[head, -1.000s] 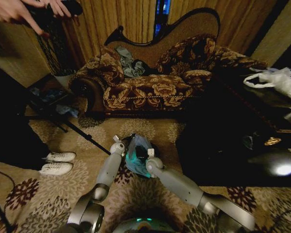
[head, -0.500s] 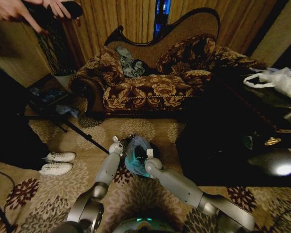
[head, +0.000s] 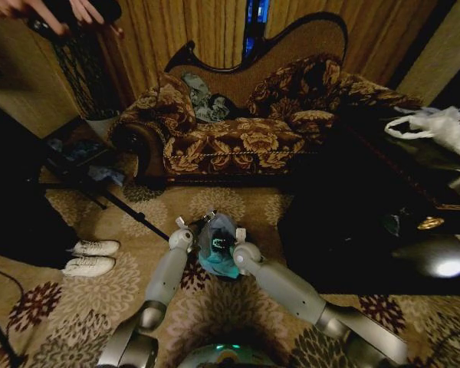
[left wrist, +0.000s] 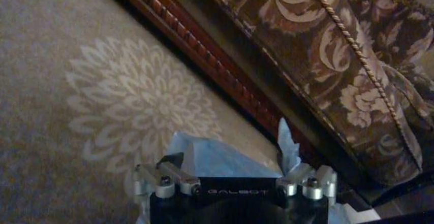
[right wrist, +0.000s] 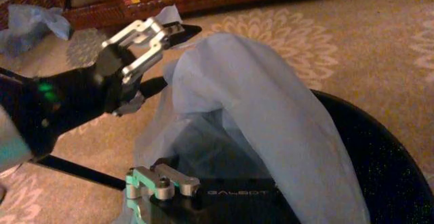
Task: Place a garbage bag over the trash bin.
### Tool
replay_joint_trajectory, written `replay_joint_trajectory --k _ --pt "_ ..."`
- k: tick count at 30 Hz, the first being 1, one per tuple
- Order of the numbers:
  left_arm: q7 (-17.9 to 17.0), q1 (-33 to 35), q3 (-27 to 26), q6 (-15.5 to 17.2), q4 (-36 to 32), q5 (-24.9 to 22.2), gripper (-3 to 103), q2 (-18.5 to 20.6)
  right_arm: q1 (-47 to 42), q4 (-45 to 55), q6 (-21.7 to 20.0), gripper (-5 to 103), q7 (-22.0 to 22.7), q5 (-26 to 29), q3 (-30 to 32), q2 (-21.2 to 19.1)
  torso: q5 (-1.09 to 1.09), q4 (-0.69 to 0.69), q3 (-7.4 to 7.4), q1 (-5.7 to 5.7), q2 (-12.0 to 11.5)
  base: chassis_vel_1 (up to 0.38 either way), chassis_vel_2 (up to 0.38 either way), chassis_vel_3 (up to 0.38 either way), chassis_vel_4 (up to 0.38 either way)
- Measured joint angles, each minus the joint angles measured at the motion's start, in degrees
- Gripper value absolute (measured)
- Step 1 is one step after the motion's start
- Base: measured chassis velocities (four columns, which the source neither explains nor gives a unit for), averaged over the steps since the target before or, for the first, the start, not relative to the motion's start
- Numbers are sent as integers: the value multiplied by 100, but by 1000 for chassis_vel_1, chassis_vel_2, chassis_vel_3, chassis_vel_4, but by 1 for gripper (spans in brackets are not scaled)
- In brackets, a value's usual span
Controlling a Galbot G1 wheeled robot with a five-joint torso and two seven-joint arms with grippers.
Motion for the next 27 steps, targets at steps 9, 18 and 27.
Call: replay_joint_trajectory --k 9,18,27 --pt "20 278 -26 48 -384 -106 100 78 4 -56 -89 100 -133 -67 144 -58 0 0 0 0 0 0 0 0 0" --pt "43 372 -27 48 -504 -149 100 115 94 346 -249 100 184 669 210 -140 0 0 0 0 0 0 0 0 0" --pt "58 458 -27 49 -579 -206 100 136 109 956 -294 100 718 1145 178 -294 0 0 0 0 0 0 0 0 0"
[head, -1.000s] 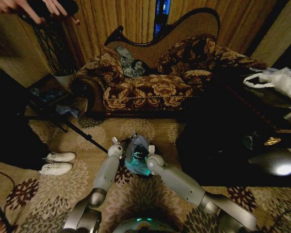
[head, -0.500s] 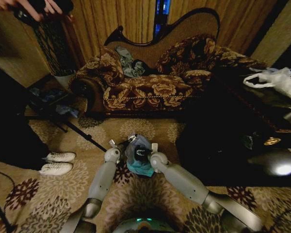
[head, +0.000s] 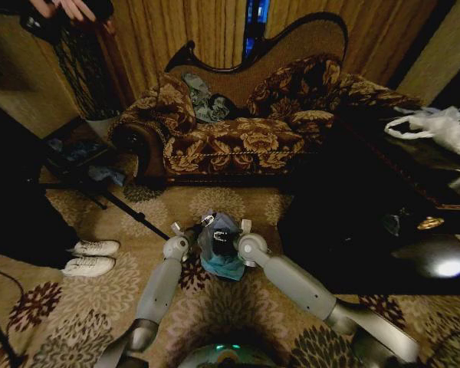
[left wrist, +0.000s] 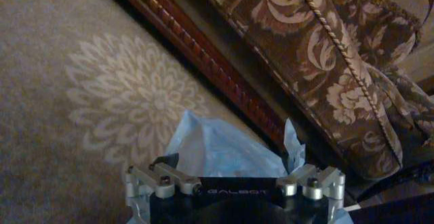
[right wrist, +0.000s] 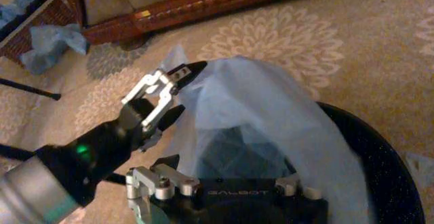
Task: Place a garbage bag over the trash bin.
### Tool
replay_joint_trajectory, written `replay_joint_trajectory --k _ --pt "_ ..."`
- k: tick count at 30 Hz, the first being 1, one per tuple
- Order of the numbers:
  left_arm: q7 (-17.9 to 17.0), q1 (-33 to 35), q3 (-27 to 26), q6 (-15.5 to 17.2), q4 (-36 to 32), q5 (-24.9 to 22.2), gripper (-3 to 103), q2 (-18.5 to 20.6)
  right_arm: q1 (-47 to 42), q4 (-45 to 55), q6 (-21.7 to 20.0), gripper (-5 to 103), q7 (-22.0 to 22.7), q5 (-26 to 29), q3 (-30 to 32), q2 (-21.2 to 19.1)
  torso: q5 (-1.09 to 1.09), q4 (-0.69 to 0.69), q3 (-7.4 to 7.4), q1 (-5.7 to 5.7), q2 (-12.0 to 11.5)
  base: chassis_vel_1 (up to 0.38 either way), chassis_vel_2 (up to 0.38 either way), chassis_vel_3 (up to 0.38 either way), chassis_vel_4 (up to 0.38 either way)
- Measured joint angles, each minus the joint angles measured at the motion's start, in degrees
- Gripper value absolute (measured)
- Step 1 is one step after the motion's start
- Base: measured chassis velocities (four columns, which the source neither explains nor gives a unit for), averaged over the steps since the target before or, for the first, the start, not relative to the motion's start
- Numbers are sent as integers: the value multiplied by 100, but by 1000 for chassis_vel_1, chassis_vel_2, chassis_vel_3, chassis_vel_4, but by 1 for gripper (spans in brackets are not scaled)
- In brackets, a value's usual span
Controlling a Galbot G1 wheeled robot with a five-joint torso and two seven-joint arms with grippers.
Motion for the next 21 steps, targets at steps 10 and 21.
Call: replay_joint_trajectory --k 10,21 --pt "53 76 -4 2 -2 -14 100 -2 67 65 46 100 -152 -397 72 53 0 0 0 0 0 0 0 0 0" --pt "292 227 -31 6 -56 22 100 54 426 -183 119 100 -280 -768 102 262 0 0 0 0 -2 0 0 0 0"
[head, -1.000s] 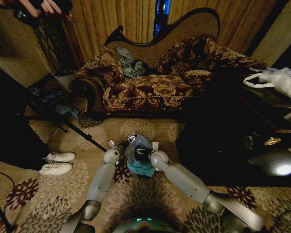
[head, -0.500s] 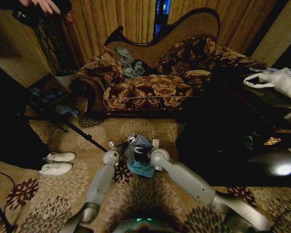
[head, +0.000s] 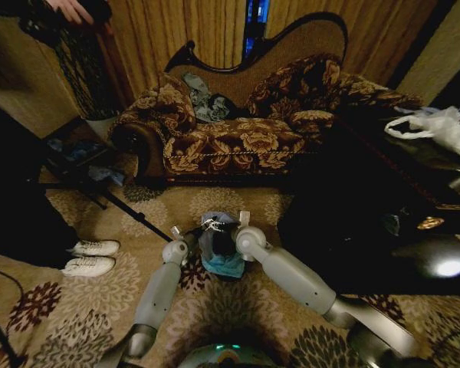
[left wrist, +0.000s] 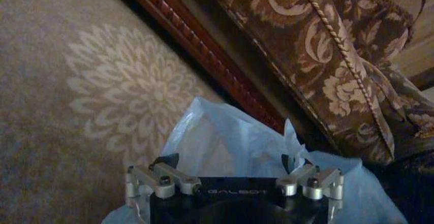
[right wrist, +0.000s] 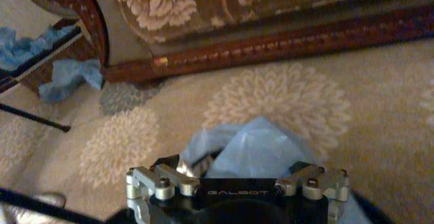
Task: Place a garbage bag over the trash bin.
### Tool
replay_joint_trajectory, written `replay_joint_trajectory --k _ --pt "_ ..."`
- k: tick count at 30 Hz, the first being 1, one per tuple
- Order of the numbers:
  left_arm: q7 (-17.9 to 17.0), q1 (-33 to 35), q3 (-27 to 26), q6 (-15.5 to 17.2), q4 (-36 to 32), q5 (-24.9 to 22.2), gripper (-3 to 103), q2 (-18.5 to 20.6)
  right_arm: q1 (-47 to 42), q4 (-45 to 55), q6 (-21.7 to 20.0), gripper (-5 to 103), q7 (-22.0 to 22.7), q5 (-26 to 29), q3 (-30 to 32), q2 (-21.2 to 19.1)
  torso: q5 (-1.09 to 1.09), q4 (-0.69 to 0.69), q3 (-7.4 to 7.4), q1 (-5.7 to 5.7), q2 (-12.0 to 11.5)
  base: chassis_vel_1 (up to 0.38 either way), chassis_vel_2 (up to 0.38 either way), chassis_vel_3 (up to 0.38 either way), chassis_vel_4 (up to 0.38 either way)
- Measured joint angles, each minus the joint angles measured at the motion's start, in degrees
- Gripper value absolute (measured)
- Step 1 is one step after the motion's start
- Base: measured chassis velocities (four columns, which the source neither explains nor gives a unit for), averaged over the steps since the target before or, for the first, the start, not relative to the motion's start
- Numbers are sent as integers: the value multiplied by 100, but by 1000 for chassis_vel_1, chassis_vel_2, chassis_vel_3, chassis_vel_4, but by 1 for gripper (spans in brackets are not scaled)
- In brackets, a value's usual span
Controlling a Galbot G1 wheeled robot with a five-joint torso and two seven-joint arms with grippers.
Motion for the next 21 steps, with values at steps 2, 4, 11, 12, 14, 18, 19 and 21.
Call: replay_joint_trajectory --k 2,4,11,12,14,18,19,21 --pt "30 29 -7 0 -19 0 100 12 54 -75 4 100 -41 -61 0 23 0 0 0 0 0 0 0 0 0" --pt "69 84 -13 -2 -56 -1 100 23 164 -269 16 100 -171 -290 -21 67 0 0 0 0 0 0 0 0 0" --pt "98 187 -33 -13 -156 -19 100 63 437 -733 43 100 -427 -613 -119 82 0 0 0 0 0 0 0 0 0" --pt "98 198 -37 -14 -180 -28 100 70 487 -822 44 100 -462 -644 -140 74 0 1 0 0 0 0 0 0 0" --pt "98 202 -40 -16 -212 -38 100 74 553 -970 44 100 -507 -690 -175 59 0 0 0 0 0 0 0 0 0" --pt "98 231 -51 -18 -283 -63 100 84 629 -1208 52 100 -596 -810 -225 51 0 -1 0 0 0 0 0 0 0" --pt "98 252 -56 -19 -319 -80 100 90 668 -1294 59 100 -619 -851 -248 44 0 -1 0 0 0 0 0 0 0" --pt "96 293 -65 -25 -367 -103 100 107 749 -1400 62 100 -654 -875 -317 -5 1 0 0 0 0 0 0 0 0"
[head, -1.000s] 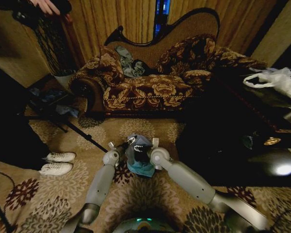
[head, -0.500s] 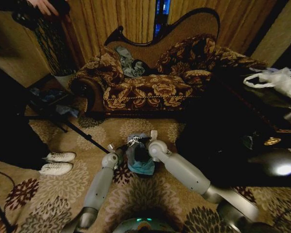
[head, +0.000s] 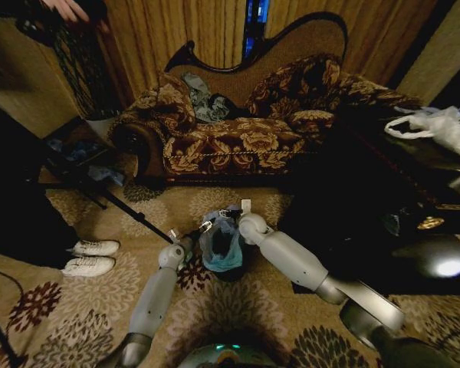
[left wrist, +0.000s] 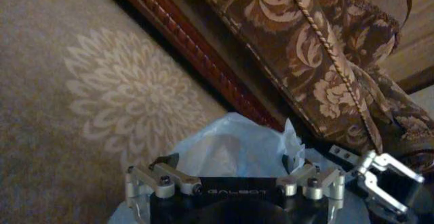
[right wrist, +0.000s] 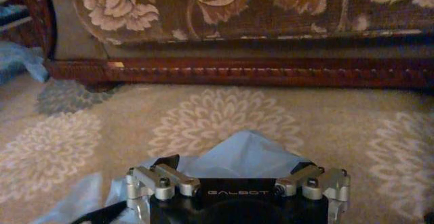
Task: Place a garbage bag over the trash bin.
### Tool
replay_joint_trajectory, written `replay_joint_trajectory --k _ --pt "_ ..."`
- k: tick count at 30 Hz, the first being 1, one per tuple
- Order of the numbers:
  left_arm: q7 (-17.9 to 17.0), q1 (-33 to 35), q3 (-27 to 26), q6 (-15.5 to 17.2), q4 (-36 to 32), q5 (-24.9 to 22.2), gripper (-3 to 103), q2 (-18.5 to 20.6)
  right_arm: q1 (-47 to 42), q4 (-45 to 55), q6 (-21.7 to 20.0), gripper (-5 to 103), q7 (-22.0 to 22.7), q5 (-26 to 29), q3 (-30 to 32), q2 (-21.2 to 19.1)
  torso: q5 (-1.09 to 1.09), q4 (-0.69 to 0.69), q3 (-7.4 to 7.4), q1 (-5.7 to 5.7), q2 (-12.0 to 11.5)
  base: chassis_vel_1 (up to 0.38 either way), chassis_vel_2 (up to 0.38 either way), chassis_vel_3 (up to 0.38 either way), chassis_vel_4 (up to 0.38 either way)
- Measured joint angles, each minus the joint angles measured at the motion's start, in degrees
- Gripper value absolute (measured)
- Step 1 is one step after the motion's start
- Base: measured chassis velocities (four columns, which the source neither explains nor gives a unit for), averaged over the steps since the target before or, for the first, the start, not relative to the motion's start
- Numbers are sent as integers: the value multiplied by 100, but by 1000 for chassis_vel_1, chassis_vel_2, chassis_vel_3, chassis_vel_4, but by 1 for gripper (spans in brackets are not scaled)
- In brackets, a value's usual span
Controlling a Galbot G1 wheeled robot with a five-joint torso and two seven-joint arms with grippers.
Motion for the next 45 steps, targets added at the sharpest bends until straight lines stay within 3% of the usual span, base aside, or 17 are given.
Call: replay_joint_trajectory --k 12,23,27,29,34,36,37,38,41,45 --pt "0 189 -58 -49 -240 -60 100 130 173 -154 -44 100 -314 -72 -350 -410 0 0 0 0 0 0 0 0 0" --pt "8 314 -71 -127 -322 -128 100 234 -24 -158 -76 100 -610 -257 -511 -513 0 -1 0 0 0 0 0 0 0" --pt "-177 443 -100 -76 -612 -128 100 230 -50 -41 -72 100 -503 -154 -463 -439 0 0 0 0 1 0 0 0 0" --pt "-340 619 -155 151 -985 -93 100 237 -56 9 -62 100 -484 -142 -453 -411 0 0 0 0 1 0 0 0 0" --pt "-297 871 -189 305 -1220 518 100 345 -110 84 -39 100 -474 -124 -413 -367 -1 0 0 0 2 0 0 0 0" --pt "-119 897 -195 290 -1185 1083 100 420 -149 92 -24 100 -481 -145 -393 -348 0 1 0 0 2 0 0 0 0" --pt "-3 897 -194 230 -1130 1509 100 458 -169 92 -9 100 -486 -163 -381 -350 -1 1 0 0 2 0 0 0 0" --pt "-3 897 -194 230 -1130 1509 100 458 -169 92 -9 100 -486 -163 -381 -350 -1 1 0 0 2 0 0 0 0" --pt "170 950 -174 -22 -1095 2432 100 481 -186 125 -6 100 -508 -172 -356 -421 -1 -1 0 0 2 0 0 0 0" --pt "235 1111 -156 -128 -1259 2780 100 467 -185 178 -7 100 -507 -166 -348 -474 -1 -1 0 0 2 0 0 0 0"
